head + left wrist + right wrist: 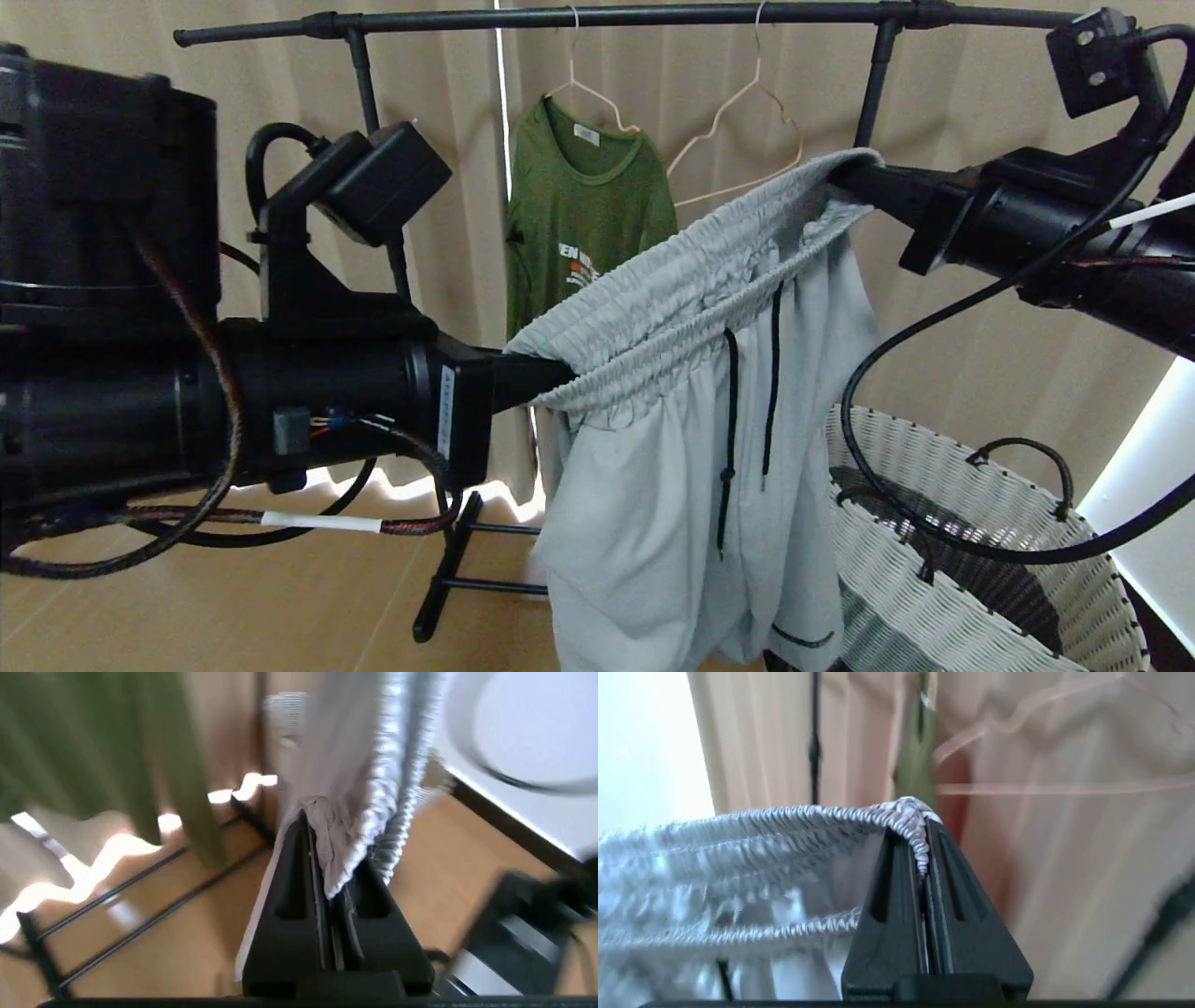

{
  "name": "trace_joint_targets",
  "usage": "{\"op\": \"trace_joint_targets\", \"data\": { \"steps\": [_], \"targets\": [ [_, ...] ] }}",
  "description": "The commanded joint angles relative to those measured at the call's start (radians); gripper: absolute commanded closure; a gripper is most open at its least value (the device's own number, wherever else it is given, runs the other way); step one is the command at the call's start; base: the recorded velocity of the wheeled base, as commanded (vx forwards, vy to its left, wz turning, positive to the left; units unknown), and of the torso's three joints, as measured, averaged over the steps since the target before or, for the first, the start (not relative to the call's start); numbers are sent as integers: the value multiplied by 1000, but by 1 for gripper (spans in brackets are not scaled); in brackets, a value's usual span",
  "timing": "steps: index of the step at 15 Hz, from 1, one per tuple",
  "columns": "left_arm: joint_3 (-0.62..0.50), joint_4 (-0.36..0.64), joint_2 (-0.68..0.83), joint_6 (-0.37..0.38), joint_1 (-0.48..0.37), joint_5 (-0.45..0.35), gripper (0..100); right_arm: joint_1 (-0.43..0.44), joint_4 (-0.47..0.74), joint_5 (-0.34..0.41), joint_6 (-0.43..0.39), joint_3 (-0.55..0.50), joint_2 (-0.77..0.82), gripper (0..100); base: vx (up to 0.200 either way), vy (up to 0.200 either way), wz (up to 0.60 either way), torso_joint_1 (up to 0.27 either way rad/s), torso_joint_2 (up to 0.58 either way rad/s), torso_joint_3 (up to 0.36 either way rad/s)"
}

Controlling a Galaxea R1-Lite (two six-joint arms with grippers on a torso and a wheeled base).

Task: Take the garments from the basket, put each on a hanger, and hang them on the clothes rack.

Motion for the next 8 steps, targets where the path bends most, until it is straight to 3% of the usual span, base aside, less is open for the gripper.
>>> {"op": "trace_joint_targets", "data": {
  "steps": [1, 5, 8],
  "targets": [
    [5, -1, -47, 1, -31, 2, 100, 10, -2, 1, -1, -11, 42, 100, 0, 0, 0, 0, 0, 0],
    [-49, -15, -30, 45, 26, 5, 100, 2, 13, -6, -4, -5, 17, 100, 0, 0, 0, 0, 0, 0],
    [-265, -15, 91, 148, 152, 8, 100, -42, 90, -7, -5, 1, -72, 100, 0, 0, 0, 0, 0, 0]
  ]
}}
